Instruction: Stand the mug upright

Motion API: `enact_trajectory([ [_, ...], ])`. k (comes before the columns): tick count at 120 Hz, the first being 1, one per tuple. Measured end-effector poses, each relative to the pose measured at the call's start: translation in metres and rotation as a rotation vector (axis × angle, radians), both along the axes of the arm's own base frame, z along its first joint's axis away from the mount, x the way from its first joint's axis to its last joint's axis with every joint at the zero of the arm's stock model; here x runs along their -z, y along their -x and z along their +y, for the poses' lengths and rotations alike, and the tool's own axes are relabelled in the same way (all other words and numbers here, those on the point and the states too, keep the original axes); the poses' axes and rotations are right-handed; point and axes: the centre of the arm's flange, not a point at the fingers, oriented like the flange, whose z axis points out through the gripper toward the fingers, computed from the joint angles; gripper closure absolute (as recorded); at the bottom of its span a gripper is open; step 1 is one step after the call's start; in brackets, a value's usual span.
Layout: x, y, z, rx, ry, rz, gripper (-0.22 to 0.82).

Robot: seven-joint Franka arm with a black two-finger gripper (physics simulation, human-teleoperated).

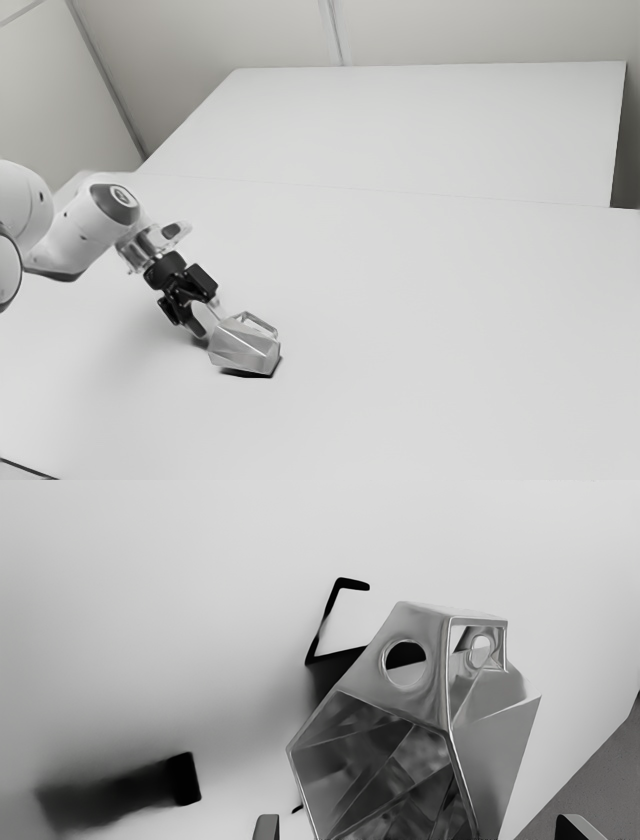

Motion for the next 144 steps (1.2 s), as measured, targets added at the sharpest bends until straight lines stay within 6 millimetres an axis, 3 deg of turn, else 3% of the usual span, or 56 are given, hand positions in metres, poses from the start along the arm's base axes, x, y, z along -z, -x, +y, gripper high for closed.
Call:
enact_trajectory([
  [40,0.007,0.006,-0.007,-0.041,0.091,-0.008,0.01],
  [118,0.008,0.004,-0.022,-0.117,0.121,0.025,0.36],
  [144,0.014,0.008,-0.026,-0.150,0.135,0.053,0.56],
])
